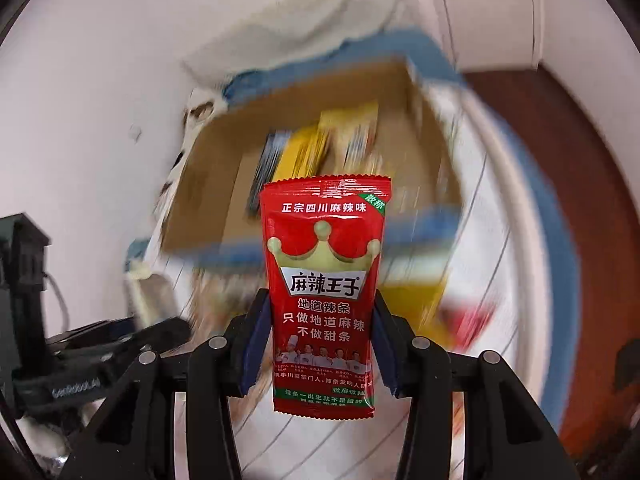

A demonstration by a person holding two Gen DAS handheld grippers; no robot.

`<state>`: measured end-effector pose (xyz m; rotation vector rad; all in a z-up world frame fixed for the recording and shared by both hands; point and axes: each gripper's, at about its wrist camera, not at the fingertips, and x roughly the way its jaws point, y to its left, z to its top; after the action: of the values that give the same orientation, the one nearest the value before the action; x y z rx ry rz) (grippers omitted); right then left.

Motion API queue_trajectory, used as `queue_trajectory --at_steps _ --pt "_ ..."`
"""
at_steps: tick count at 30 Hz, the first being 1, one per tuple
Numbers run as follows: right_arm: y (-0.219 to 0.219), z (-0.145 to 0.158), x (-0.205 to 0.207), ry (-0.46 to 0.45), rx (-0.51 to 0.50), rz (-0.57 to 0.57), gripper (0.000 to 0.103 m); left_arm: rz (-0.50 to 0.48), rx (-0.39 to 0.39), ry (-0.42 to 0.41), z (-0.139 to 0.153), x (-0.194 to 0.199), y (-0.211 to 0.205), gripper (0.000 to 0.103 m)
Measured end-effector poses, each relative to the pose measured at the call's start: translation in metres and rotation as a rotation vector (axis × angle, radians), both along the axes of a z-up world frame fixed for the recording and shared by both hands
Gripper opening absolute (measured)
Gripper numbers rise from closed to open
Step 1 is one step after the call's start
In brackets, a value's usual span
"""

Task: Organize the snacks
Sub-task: 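Lower both packs into the cardboard box and open both tools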

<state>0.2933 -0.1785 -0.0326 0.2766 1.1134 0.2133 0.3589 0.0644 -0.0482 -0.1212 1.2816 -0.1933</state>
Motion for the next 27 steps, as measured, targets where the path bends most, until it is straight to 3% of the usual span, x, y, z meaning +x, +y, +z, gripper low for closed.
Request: queue_trajectory --at_steps 4,9,16,17,20,21,22,27 --pt "-0.005 -0.001 0.071 -0.009 -0.095 0.007 0.049 -0.002 0.111 0.009 -0.014 0.076 0.007 0.057" --pt "-0.001 -0.030 0.153 0.052 -0.207 0.011 0.050 0.041 0.200 0.058 -0.047 0.146 0.022 0.057" --pt "0.003 -0.069 0.217 0.143 -0.265 0.008 0.052 0.084 0.229 0.155 -0.089 0.206 0.035 0.058" --pt "0.000 -0.072 0.218 0.158 -0.269 0.013 0.057 0.082 0.224 0.169 -0.092 0.212 0.035 0.058" --pt "0.000 -0.079 0.225 0.179 -0.261 0.009 0.091 0.100 0.230 0.172 -0.100 0.217 0.038 0.067" --pt "0.000 -0.080 0.226 0.182 -0.253 0.008 0.096 0.096 0.228 0.160 -0.099 0.218 0.037 0.084" --pt "0.001 -0.080 0.226 0.181 -0.252 0.004 0.096 0.097 0.226 0.157 -0.099 0.217 0.037 0.094" --pt "0.003 -0.084 0.227 0.189 -0.242 0.000 0.099 0.093 0.197 0.159 -0.103 0.213 0.036 0.094"
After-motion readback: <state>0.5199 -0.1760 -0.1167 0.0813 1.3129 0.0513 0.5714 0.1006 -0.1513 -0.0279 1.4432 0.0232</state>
